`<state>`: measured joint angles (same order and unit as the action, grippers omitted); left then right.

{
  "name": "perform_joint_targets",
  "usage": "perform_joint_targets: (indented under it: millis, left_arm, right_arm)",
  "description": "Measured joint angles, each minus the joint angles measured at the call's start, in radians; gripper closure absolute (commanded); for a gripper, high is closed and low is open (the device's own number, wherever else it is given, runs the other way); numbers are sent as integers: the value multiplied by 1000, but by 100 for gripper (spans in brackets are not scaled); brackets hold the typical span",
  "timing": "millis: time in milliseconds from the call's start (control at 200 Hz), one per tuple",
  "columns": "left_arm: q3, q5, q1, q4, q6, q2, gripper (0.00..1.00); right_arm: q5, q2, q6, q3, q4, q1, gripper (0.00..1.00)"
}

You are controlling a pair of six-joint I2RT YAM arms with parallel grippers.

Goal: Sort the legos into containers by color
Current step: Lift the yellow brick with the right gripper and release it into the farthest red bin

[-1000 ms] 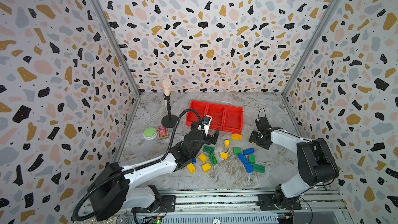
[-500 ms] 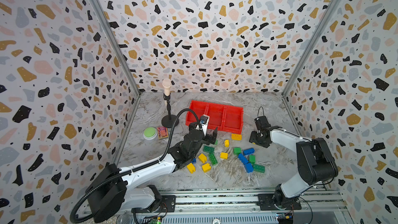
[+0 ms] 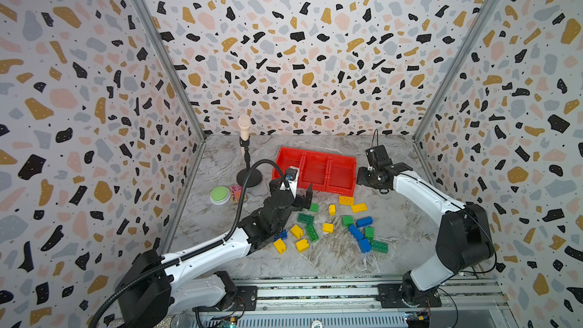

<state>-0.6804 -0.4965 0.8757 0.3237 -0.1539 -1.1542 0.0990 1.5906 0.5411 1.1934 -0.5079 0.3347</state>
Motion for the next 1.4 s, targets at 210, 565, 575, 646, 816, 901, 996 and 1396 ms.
perform_joint_targets:
  millis: [210,565,575,646,816,901,996,1396]
  left_arm:
    - [13,-24,0,-5,0,13,0]
    - [14,-29,0,-2,0,-32,0]
    - [14,-29,0,-2,0,-32,0]
    - [14,-29,0,-2,0,-31,0]
    - [15,-34,0,-4,11,-22,0]
    - [18,-38,0,-5,18,-14,0]
    - [18,-39,0,-5,26,-10,0]
    - [23,-36,-14,-10,41,-3,0]
  right_arm:
    - [-23,0,4,-89,-8,31,31]
    - [-59,71,66,-87,11,152,16]
    - [-59,76,69,-85,11,156,16]
    - [-58,112,82,-72,12,172,16]
    - [-43,174,105,-46,8,178,16]
    - [-35,191,109,-37,8,178,16]
    - [-31,216,109,-25,11,178,16]
    - [-23,309,94,52,8,178,44]
